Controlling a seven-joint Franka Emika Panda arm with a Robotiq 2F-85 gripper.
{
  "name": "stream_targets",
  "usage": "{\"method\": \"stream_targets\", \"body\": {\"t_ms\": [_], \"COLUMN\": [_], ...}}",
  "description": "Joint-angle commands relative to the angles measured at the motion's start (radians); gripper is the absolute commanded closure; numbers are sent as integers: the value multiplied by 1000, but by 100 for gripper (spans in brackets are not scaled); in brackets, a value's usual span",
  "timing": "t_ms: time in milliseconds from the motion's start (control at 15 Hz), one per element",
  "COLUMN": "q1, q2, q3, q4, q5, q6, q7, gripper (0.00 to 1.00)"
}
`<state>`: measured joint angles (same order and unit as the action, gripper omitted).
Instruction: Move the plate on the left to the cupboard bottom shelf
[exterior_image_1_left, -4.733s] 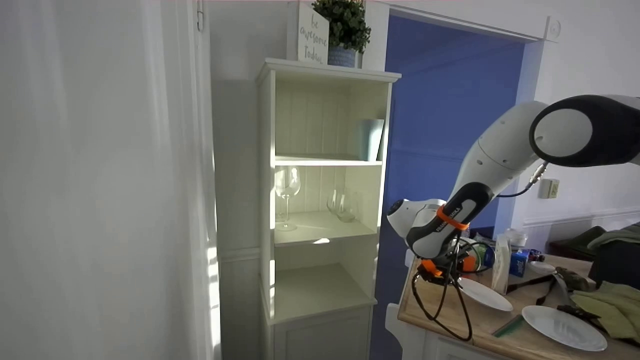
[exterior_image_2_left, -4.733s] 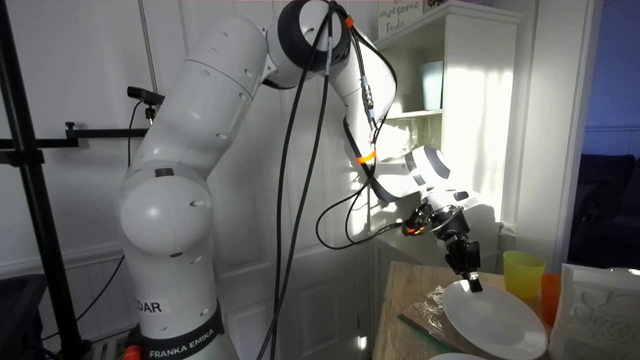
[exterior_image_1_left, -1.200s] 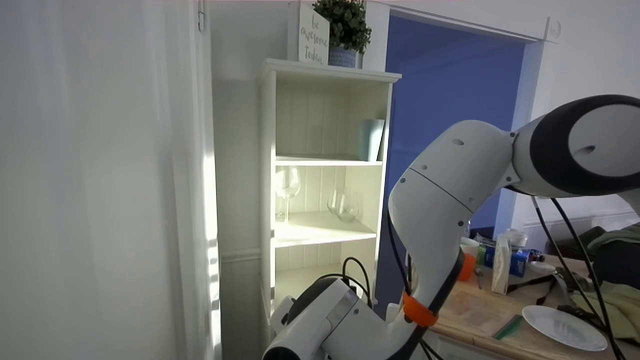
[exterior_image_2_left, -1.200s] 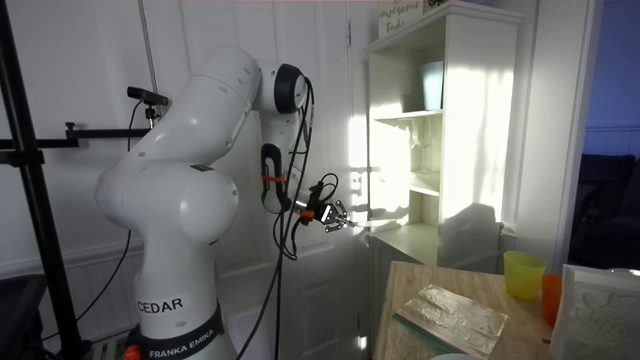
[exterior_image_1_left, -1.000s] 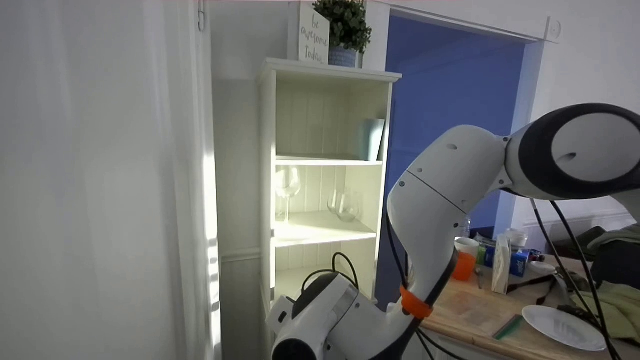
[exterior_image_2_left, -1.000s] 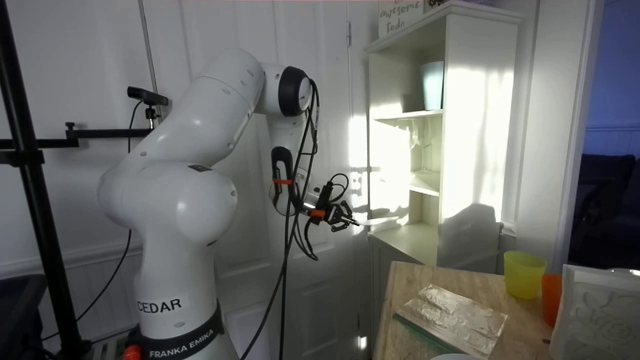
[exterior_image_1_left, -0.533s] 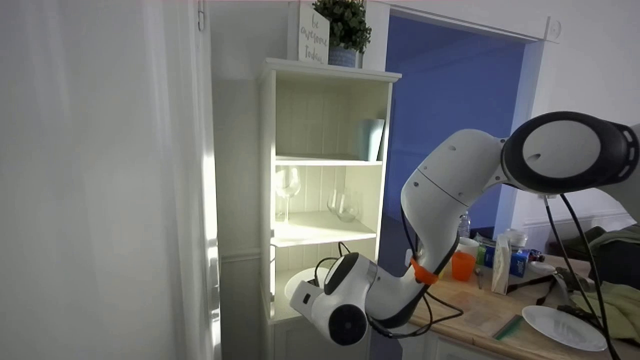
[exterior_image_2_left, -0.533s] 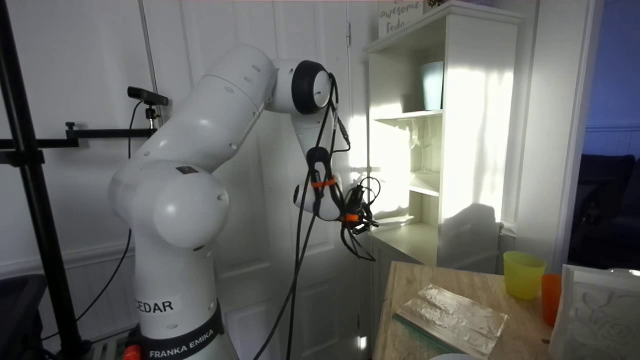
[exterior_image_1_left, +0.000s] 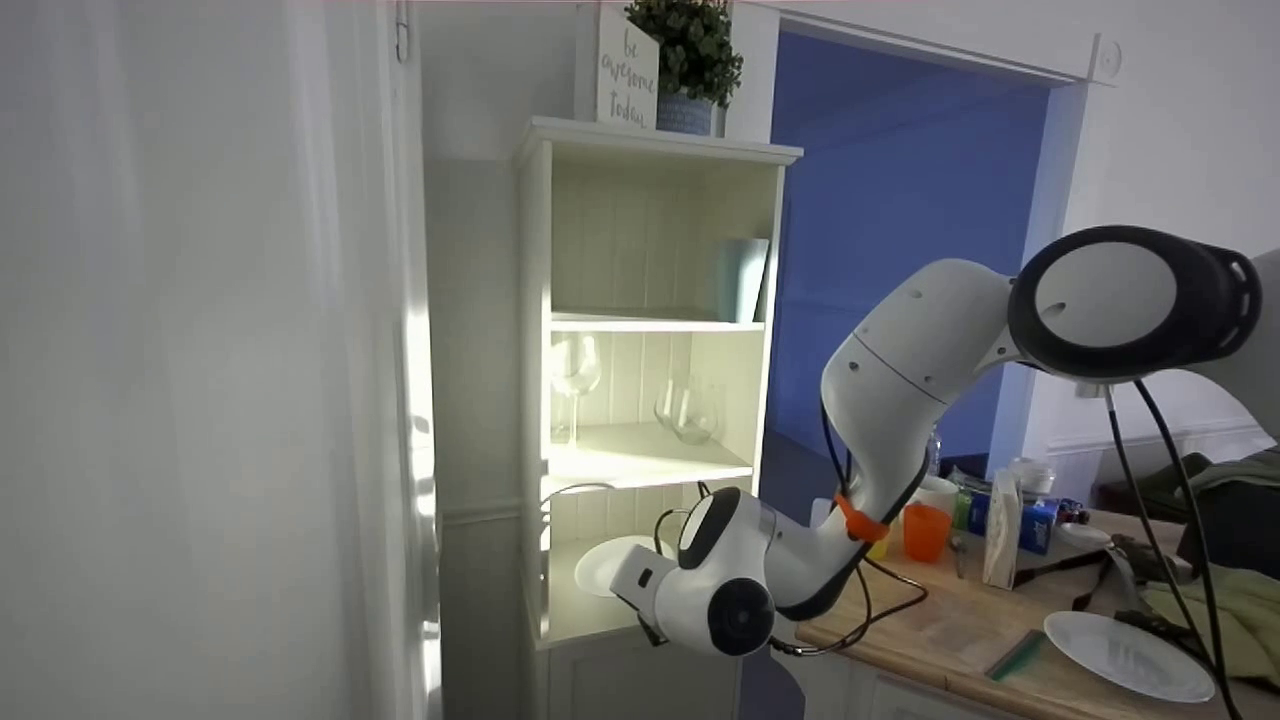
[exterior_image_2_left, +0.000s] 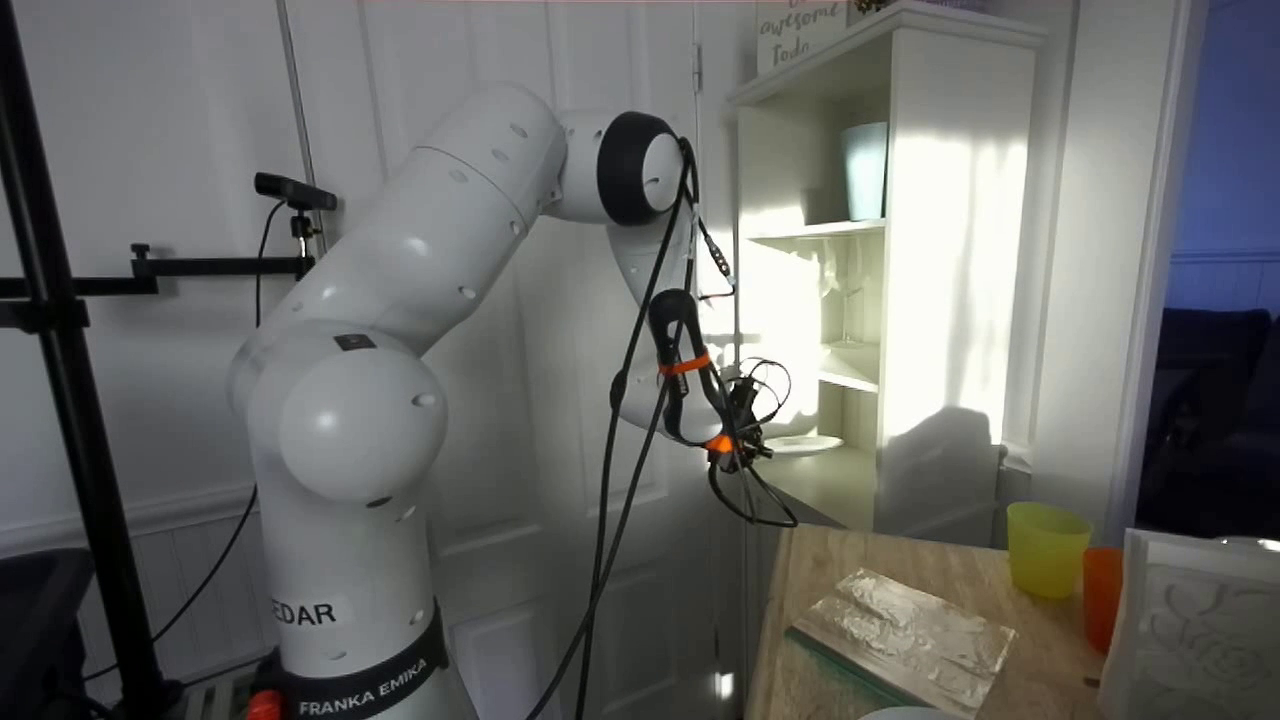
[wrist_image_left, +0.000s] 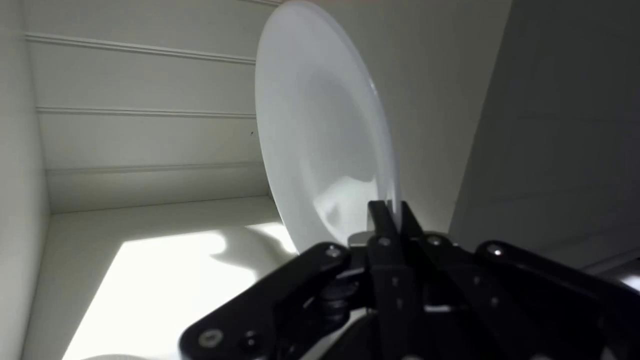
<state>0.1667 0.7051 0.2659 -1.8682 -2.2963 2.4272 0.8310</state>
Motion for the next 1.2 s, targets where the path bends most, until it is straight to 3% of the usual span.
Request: {"method": "stream_targets", "body": {"t_ms": [0, 1133], "q1": [-12, -101], "q2": [3, 192], "q3": [18, 48], "q4": [1, 290], "q5": [2, -119], "q6": [-6, 303], "q7": [-10, 19], "gripper": [96, 99]}}
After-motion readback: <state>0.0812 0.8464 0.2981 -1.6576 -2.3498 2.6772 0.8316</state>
